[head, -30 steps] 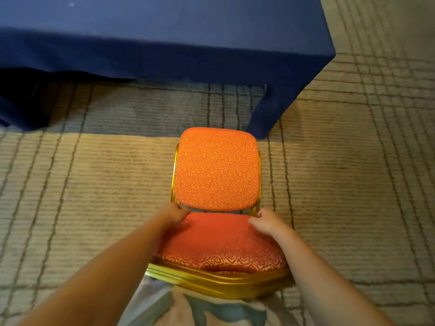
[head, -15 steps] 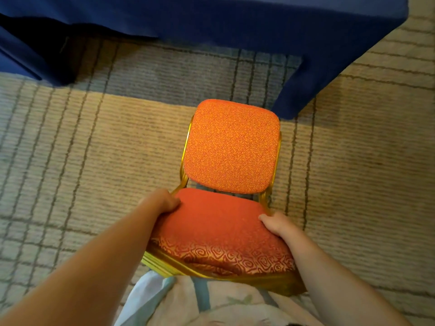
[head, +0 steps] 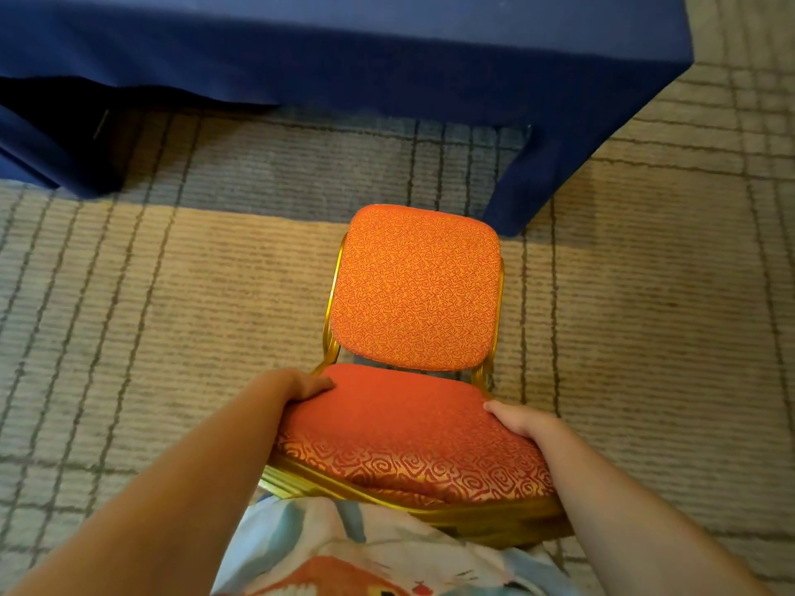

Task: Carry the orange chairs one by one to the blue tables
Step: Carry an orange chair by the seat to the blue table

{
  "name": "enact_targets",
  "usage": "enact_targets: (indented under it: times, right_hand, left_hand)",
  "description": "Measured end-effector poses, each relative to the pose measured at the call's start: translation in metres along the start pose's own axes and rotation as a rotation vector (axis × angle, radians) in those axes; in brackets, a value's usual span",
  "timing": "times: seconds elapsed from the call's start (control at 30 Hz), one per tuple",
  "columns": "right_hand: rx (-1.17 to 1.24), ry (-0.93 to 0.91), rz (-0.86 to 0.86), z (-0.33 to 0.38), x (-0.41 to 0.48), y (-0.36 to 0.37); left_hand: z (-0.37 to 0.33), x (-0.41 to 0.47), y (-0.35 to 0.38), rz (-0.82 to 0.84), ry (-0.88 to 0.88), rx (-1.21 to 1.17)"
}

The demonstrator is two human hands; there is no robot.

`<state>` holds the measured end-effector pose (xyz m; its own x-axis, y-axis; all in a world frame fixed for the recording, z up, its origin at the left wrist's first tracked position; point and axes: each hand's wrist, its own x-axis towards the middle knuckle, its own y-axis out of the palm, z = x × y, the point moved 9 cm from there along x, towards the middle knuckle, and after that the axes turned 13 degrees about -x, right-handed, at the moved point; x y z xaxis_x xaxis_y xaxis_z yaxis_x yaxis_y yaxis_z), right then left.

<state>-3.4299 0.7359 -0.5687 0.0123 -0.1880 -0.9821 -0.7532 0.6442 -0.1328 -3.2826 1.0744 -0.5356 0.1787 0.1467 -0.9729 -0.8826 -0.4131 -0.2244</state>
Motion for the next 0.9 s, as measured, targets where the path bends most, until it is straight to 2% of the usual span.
enact_targets:
  times: [0.2,0.53,0.9]
  right_hand:
    - [0.007,-0.039,0.001,0.014,-0.026,-0.017]
    - [0.024,-0.063,-0.119,0.047,-0.047,-0.088]
    - [-0.035,-0.094,-0.14,0.104,-0.011,-0.236]
  left_hand:
    - [-0.007,-0.02,-0.017,0.1,-0.028,-0.003]
    - [-0.046,-0.037,-0.079,0.041,0.061,-0.004]
    - [-0.15,0.006,-0.175,-0.019,0.126,0.037]
